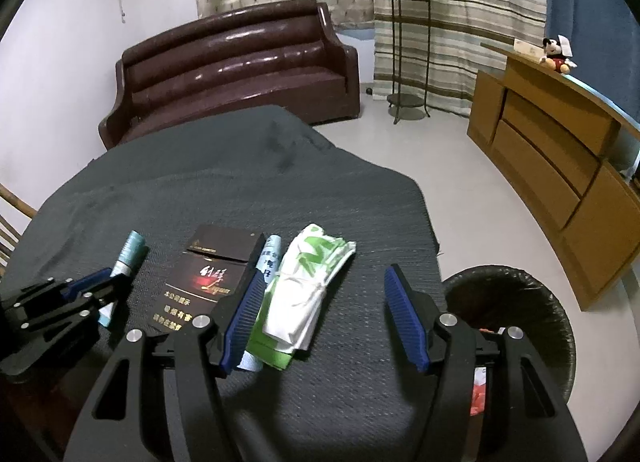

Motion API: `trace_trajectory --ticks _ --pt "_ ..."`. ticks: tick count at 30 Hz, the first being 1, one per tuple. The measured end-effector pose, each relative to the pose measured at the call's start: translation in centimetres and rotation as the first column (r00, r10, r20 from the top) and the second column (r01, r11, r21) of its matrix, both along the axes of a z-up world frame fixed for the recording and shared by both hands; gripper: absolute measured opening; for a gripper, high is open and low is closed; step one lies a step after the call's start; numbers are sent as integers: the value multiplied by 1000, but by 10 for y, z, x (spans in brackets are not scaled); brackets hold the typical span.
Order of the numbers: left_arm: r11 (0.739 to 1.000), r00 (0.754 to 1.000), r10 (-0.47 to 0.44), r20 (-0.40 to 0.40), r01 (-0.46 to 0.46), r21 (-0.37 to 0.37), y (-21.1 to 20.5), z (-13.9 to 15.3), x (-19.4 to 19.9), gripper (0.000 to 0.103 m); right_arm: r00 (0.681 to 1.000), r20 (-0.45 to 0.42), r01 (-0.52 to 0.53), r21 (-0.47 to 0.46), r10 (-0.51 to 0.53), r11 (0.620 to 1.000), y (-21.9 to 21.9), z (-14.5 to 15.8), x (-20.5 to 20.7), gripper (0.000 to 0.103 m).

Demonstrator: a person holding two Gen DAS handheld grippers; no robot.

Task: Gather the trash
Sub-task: 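Close the left tool on the blue-white tube while the right tool approaches the white-green packet, then close the right tool on the white-green packet while the left tool holds the tube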

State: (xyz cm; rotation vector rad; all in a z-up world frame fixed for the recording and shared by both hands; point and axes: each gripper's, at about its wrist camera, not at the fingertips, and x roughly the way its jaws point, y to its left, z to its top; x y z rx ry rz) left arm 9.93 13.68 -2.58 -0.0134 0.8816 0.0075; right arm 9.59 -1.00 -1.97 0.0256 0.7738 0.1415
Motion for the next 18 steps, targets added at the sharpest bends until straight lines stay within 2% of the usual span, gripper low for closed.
trace_trajectory --ticks 9,13,18 --pt "1000 1000 25 5 -25 -10 13 0 -3 18 999 -55 -3 -22 2 1000 5 -5 7 60" --pt "999 1000 27 2 -27 -16 14 0 -3 18 998 -66 -6 -25 5 1000 3 -6 5 51" --pt "999 1000 27 -2 -27 -20 18 -2 -1 18 997 -77 -13 -27 11 1000 4 -7 5 44"
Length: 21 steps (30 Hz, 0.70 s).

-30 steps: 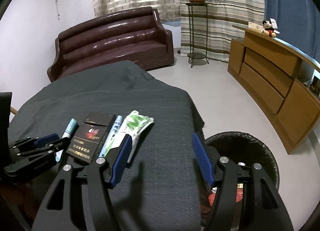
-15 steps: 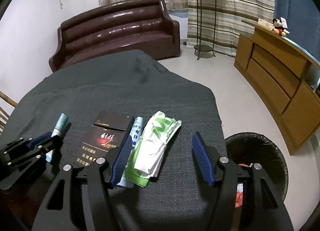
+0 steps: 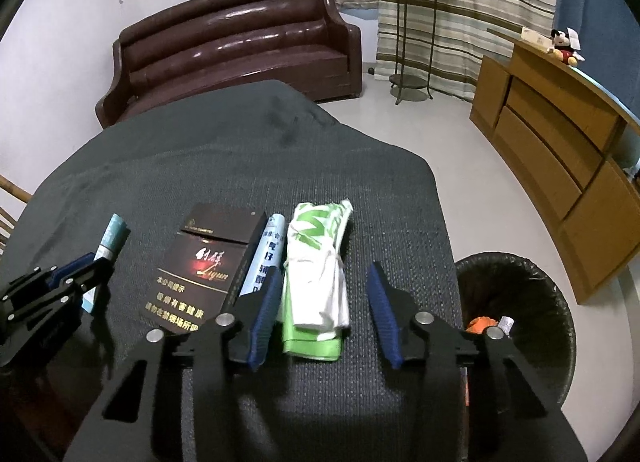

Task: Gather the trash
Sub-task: 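Close the right tool on the white-green packet while the left tool holds the tube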

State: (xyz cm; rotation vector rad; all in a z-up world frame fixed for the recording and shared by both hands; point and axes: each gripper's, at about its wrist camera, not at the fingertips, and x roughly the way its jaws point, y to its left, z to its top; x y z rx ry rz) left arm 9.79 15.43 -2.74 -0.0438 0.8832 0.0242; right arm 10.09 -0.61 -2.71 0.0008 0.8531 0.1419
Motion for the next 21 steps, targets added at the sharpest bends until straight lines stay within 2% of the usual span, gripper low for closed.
trace_trajectory --ticks 16,19,21 --pt "1000 1000 5 -1 -5 -10 6 -1 1 18 1000 6 -30 -36 30 999 7 1 11 43" --pt "1000 1000 4 -2 -4 -10 7 -1 1 18 999 0 -32 -30 32 999 7 0 10 34" --pt "1000 1000 4 -2 -4 -10 7 -1 1 18 999 0 -37 -29 37 999 7 0 10 33"
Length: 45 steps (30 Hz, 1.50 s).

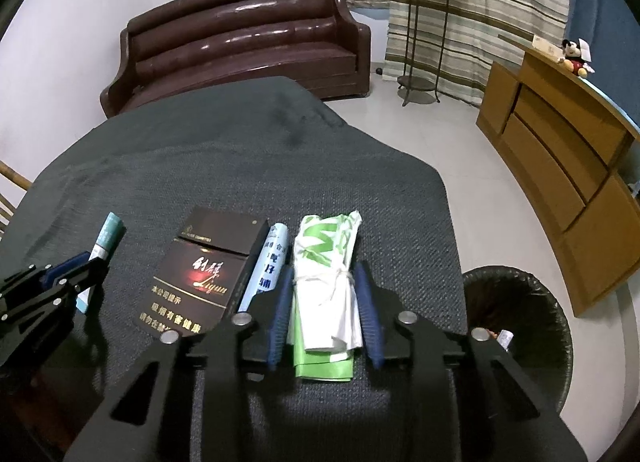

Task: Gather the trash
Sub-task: 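Close the right tool on the white-green packet while the left tool holds the tube, then lift the tube and packet with both tools and carry them over the black bin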

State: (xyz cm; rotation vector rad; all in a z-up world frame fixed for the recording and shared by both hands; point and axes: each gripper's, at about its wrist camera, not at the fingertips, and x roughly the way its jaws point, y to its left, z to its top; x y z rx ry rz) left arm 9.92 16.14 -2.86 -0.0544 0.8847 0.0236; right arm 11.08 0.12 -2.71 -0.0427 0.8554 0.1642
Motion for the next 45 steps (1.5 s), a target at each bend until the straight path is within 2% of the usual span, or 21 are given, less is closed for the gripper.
trace_trajectory --ticks 14,29,37,45 --pt "1000 1000 8 19 -8 13 3 3 -1 18 1000 29 0 32 -1 999 -4 1 -15 31" --pt "999 997 -2 72 -2 45 -23 13 -31 18 996 85 16 60 -21 998 -21 9 -55 31" --pt "999 993 -36 116 32 31 -54 26 -52 18 991 122 51 70 -59 996 -48 16 -77 31" --pt "993 978 -120 169 116 33 -110 39 -61 18 978 165 120 65 -129 991 -89 25 -94 31"
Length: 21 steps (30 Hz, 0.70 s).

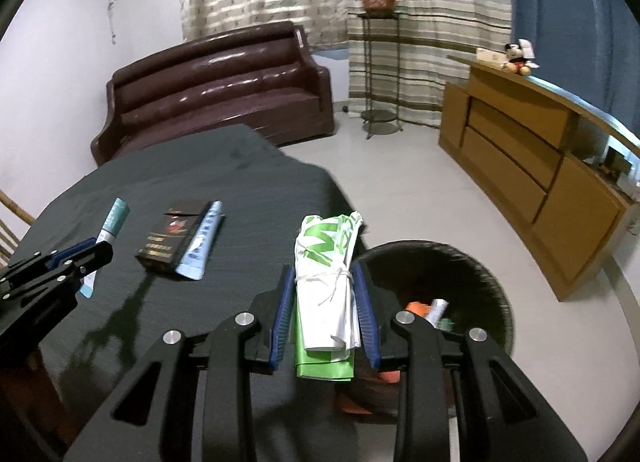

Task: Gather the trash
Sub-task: 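Lift the tube and packet with both tools and carry them over the black bin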

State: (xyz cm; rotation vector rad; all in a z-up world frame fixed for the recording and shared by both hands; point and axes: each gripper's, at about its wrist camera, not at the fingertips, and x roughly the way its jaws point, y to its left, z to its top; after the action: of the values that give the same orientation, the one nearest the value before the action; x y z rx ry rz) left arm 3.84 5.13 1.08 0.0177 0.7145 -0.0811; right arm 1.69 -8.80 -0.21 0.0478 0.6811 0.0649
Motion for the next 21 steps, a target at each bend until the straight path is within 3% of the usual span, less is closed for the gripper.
trace_trajectory --ticks 21 --pt "977 977 -212 36 211 22 -126 -3 14 18 987 56 152 -20 -151 988 -79 -3 -16 31"
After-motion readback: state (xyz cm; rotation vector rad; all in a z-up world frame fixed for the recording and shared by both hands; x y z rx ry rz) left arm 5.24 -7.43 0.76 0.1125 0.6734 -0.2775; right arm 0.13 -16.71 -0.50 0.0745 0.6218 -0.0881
